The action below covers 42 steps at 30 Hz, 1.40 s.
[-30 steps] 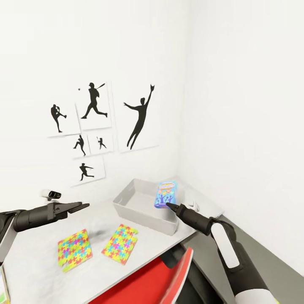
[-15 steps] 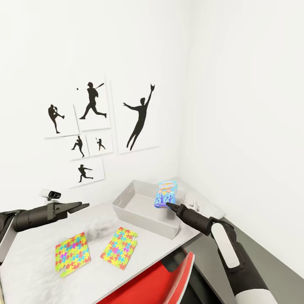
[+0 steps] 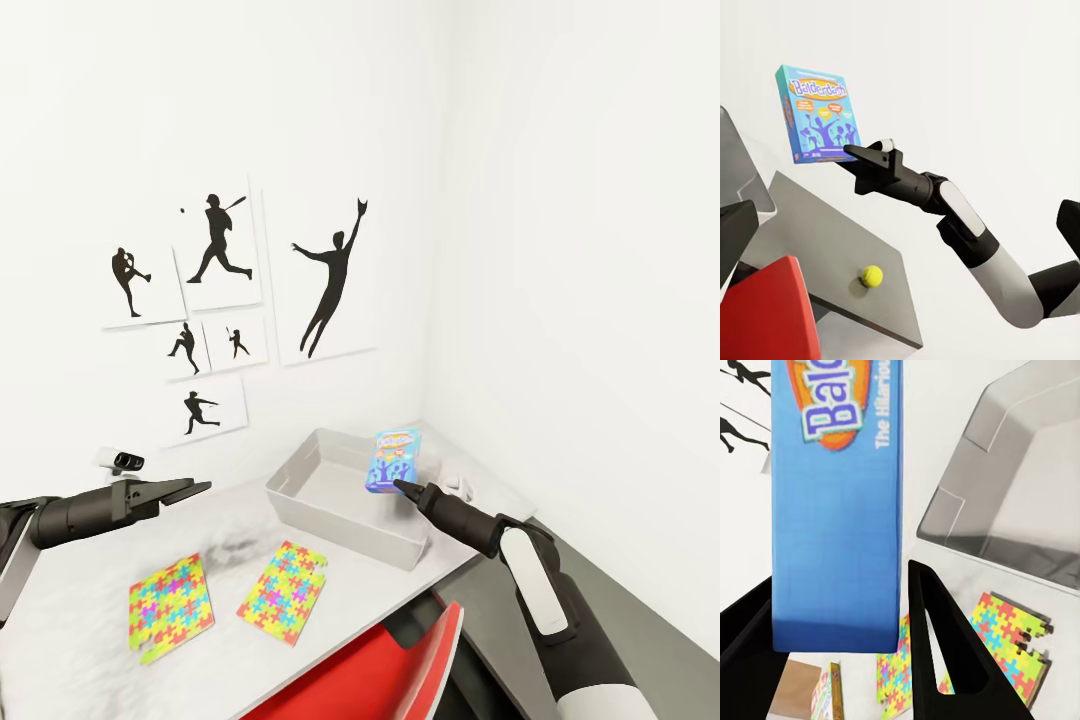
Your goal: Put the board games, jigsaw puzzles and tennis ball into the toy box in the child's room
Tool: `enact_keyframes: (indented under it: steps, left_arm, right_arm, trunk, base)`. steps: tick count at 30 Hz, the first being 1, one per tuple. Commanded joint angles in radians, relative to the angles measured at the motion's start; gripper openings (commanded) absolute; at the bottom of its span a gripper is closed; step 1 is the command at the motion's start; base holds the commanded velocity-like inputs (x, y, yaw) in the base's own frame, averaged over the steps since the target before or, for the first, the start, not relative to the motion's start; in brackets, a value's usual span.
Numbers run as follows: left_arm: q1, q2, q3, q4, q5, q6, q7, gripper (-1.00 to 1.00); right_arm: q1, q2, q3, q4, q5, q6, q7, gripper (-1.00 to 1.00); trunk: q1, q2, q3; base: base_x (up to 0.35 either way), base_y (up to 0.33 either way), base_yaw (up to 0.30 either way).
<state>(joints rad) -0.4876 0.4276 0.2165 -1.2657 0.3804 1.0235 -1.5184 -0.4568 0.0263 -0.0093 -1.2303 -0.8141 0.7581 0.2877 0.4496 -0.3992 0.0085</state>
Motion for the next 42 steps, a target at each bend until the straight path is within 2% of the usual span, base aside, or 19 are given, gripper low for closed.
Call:
enact_keyframes:
  steps: [1, 16, 42]
  left_arm:
    - [0.000, 0.000, 0.000, 0.000, 0.000, 0.011, -0.003, 1.00]
    - [0.000, -0.001, 0.000, 0.000, 0.000, 0.010, -0.003, 1.00]
    - [0.000, -0.002, 0.000, 0.000, 0.000, 0.010, -0.003, 1.00]
  right_arm:
    - [0.000, 0.000, -0.001, 0.000, 0.000, 0.004, 0.002, -1.00]
    - [0.000, 0.000, -0.003, 0.002, 0.000, 0.004, 0.004, -1.00]
    - [0.000, -0.001, -0.012, 0.004, -0.002, 0.011, 0.000, -1.00]
  trunk:
    - [0.000, -0.001, 0.000]
    - [0.000, -0.001, 0.000]
    - [0.000, -0.001, 0.000]
  base:
    - [0.000, 0.000, 0.000]
    - [0.127, 0.053, 0.000]
    - [0.003, 0.001, 0.000]
